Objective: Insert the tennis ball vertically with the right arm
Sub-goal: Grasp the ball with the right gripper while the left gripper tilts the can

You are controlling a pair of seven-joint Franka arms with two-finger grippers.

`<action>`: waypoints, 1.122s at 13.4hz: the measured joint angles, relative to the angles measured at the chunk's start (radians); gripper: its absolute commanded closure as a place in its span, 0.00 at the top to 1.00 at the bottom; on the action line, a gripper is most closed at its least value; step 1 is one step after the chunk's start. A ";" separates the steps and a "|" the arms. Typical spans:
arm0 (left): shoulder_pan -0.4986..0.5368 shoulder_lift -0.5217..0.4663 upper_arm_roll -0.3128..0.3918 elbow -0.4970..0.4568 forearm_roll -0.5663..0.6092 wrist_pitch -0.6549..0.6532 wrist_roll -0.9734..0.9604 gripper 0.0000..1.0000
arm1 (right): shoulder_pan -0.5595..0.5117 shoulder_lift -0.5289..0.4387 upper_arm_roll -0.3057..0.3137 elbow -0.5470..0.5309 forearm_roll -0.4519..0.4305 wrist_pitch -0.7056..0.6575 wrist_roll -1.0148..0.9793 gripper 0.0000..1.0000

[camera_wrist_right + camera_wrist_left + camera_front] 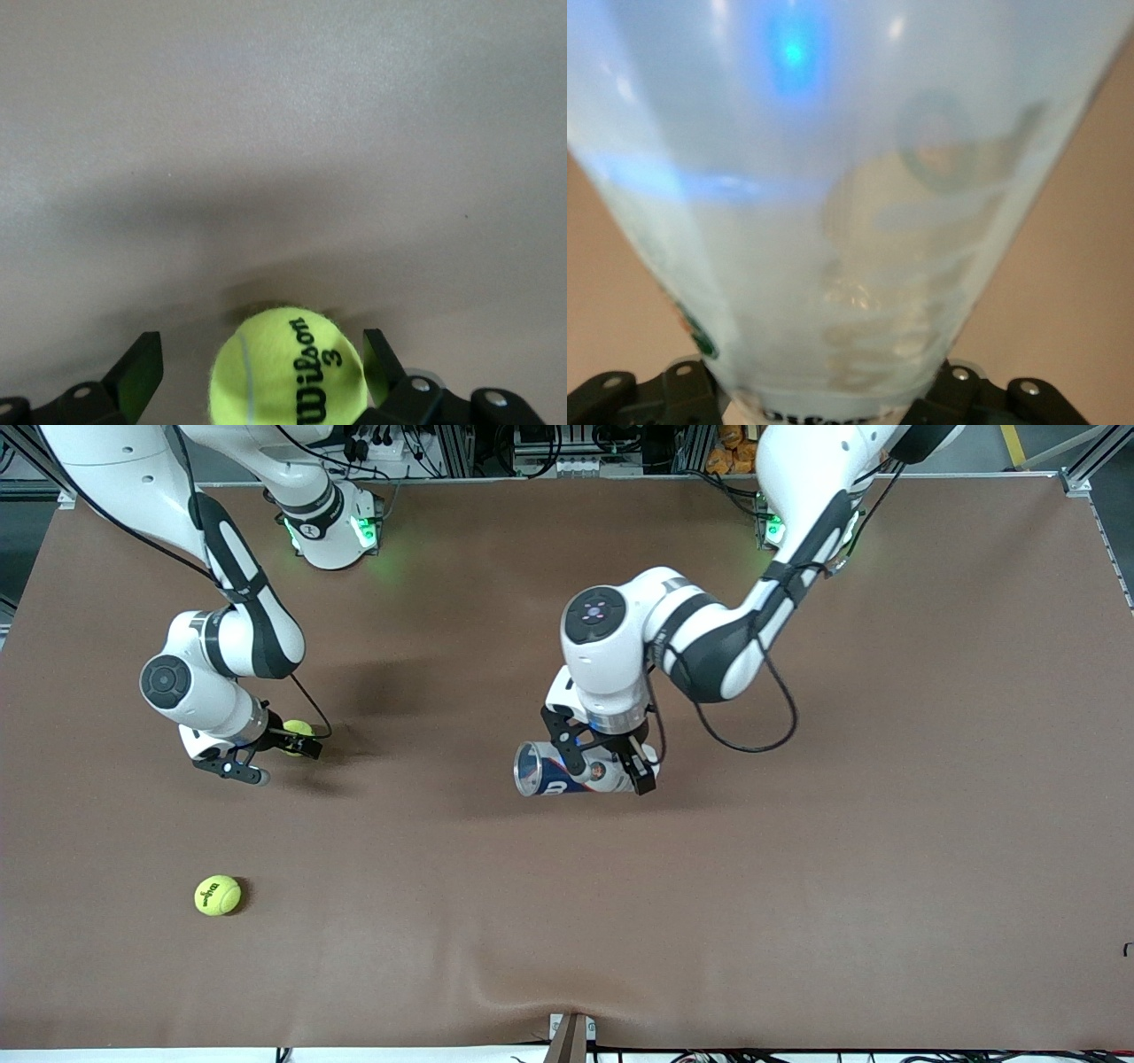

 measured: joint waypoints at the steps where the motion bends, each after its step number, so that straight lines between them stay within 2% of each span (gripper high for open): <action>1: 0.016 -0.003 0.000 0.000 -0.013 0.056 0.000 0.76 | 0.000 -0.003 0.000 -0.007 0.000 0.001 0.000 1.00; 5: 0.037 -0.001 0.001 -0.012 -0.043 0.297 -0.036 0.77 | -0.006 -0.020 -0.005 -0.059 0.000 0.047 0.000 1.00; 7: 0.040 0.009 0.002 -0.023 -0.053 0.439 -0.083 0.77 | -0.007 -0.026 -0.008 -0.100 0.000 0.101 0.000 1.00; 10: 0.036 0.043 0.001 -0.037 -0.064 0.621 -0.184 0.77 | -0.007 -0.046 -0.008 -0.123 0.000 0.103 0.000 1.00; 15: 0.017 0.109 0.000 -0.061 -0.064 0.873 -0.274 0.77 | -0.009 -0.142 -0.010 -0.116 0.000 -0.098 0.000 1.00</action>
